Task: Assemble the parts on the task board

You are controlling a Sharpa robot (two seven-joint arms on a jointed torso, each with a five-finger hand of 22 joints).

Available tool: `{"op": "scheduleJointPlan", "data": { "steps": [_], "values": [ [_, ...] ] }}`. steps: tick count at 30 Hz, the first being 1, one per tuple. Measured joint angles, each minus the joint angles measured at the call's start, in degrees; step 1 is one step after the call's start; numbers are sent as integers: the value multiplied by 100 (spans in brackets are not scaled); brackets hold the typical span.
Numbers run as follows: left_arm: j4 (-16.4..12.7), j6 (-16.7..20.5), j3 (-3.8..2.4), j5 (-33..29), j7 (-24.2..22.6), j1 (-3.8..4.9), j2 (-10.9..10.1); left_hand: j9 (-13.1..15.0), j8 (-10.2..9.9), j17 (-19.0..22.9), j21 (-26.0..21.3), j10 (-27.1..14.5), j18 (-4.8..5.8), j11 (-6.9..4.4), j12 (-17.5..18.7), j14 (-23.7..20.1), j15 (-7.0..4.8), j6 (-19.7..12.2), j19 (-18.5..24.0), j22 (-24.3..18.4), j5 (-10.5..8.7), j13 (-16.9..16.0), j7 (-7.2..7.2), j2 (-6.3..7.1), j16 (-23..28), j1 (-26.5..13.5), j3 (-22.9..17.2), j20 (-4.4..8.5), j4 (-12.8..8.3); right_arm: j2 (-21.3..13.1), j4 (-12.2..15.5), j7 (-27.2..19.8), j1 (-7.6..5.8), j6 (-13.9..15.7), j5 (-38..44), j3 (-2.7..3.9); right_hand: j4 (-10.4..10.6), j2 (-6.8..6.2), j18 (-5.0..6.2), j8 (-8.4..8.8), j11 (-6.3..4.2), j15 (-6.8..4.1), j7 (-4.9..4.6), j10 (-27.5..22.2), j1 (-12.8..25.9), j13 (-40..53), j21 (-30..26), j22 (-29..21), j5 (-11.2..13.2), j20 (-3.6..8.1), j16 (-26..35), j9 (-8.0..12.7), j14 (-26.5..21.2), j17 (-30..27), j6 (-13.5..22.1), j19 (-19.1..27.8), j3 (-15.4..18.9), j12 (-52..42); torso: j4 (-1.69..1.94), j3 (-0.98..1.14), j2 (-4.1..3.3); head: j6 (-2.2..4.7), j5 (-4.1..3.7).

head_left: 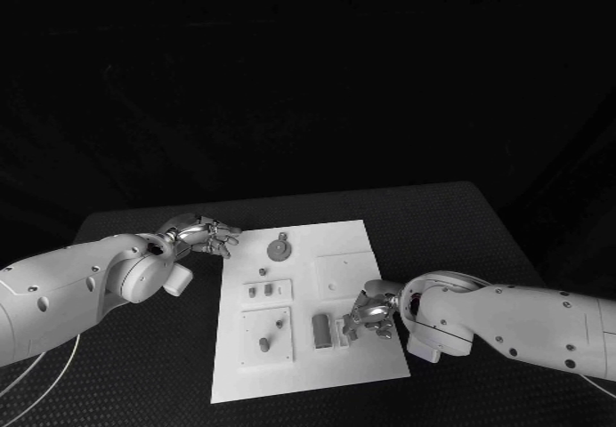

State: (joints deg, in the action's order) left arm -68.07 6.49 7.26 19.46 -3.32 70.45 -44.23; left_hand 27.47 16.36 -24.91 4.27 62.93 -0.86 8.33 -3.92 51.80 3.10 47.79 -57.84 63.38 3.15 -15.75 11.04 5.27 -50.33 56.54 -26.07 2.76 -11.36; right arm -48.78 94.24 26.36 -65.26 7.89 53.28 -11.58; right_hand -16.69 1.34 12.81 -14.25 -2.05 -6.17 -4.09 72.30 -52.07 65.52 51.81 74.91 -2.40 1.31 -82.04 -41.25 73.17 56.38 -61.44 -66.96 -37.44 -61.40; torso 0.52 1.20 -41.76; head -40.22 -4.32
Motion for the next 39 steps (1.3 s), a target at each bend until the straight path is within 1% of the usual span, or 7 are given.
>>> {"op": "scheduleJointPlan", "data": {
  "steps": [4, 6, 10, 14, 24, 34, 39],
  "values": [
    [0, 0, 0, 1, 0, 0, -4, 0, 0, 0, 0, 0, 0, 0, 0, 0, 0, 0, 0, 0, 0, 0, 0, 0, 0, 0, 0, 0, 0, 3, -1, 7, 45, -36, -24, 0, 3, 2, 0, 2, 1, -2, 0, 0, 2, -1, 0, 0, 2, -1, 0, 0, -2, -6, 0, 0, -3, 0, -4, 0, -1, -1, 4],
    [0, -1, 0, 1, 0, 0, -3, -2, 0, 0, 0, 0, 0, 0, 0, 0, 0, 0, 0, 0, 0, 0, 0, 0, 0, 0, 0, 0, 0, 9, -3, 12, 47, -49, -33, -1, 3, 4, 0, 3, 1, -20, 0, -1, 4, 0, 0, 0, 3, -1, 0, 0, -20, -18, 0, 1, -3, 0, -6, 0, -1, -1, 10],
    [0, -2, 0, 2, 1, 0, -2, -5, 0, -5, 0, 0, 0, 0, 0, 0, 0, 0, 0, 0, 0, 1, 0, 0, 0, 0, 0, 0, 0, 34, -15, 16, 45, -60, -42, -1, 3, 31, 0, 14, 2, -20, 0, -1, 31, 0, 0, 0, -3, -2, 0, 0, -20, -19, 0, 2, -3, 0, -5, 0, -1, 6, 12],
    [0, -2, 0, 2, 2, 0, -3, -5, 0, -4, 0, 0, 0, 0, 0, 0, 0, 0, 0, 0, 0, 1, 0, 0, 0, 0, 0, 0, 0, 77, -46, 18, 45, -67, -47, 0, 3, 32, 0, 26, 2, -20, 0, -2, 32, 0, 0, 0, -25, -2, 0, 0, -20, -18, 1, 2, -3, 0, -4, 0, 0, 11, 14],
    [-1, -5, 0, 3, 4, 0, -2, -4, 0, -3, 0, 0, 0, 0, 0, 0, 0, 0, 0, 0, 0, -4, 0, 0, 0, 0, 0, 0, 0, 166, -169, 31, 54, -70, -70, 3, 26, 32, 0, 25, 12, -20, 0, -10, 32, -5, 0, 0, -25, -4, 0, -82, -19, -24, 1, 3, 22, 0, -3, 2, -1, 1, 24],
    [-1, -6, 0, 4, 6, 0, -7, -4, 0, -3, 0, 0, 0, 0, 0, 0, 0, 0, 0, 0, 0, -4, 0, 0, 0, 0, 0, 0, 0, 204, -234, 42, 48, -157, -125, 19, 44, 131, 0, 13, 21, -42, 0, -2, 132, -12, -22, 0, -25, -6, 29, -36, -19, -85, 0, 2, 54, 0, -3, 4, -1, -12, 34],
    [-1, -8, 0, 4, 7, 0, -8, -4, 0, -3, 0, 0, 0, 0, 0, 0, 0, 0, 0, 0, 0, -3, 0, 0, 0, 0, 0, 0, 0, 214, -249, 43, 48, -169, -140, 21, 73, 77, 0, 0, 22, -45, -6, -1, 188, -18, -22, 0, -25, -14, 29, -30, -16, -106, -6, -5, 85, 0, -6, 5, -1, -20, 38]
  ]
}}
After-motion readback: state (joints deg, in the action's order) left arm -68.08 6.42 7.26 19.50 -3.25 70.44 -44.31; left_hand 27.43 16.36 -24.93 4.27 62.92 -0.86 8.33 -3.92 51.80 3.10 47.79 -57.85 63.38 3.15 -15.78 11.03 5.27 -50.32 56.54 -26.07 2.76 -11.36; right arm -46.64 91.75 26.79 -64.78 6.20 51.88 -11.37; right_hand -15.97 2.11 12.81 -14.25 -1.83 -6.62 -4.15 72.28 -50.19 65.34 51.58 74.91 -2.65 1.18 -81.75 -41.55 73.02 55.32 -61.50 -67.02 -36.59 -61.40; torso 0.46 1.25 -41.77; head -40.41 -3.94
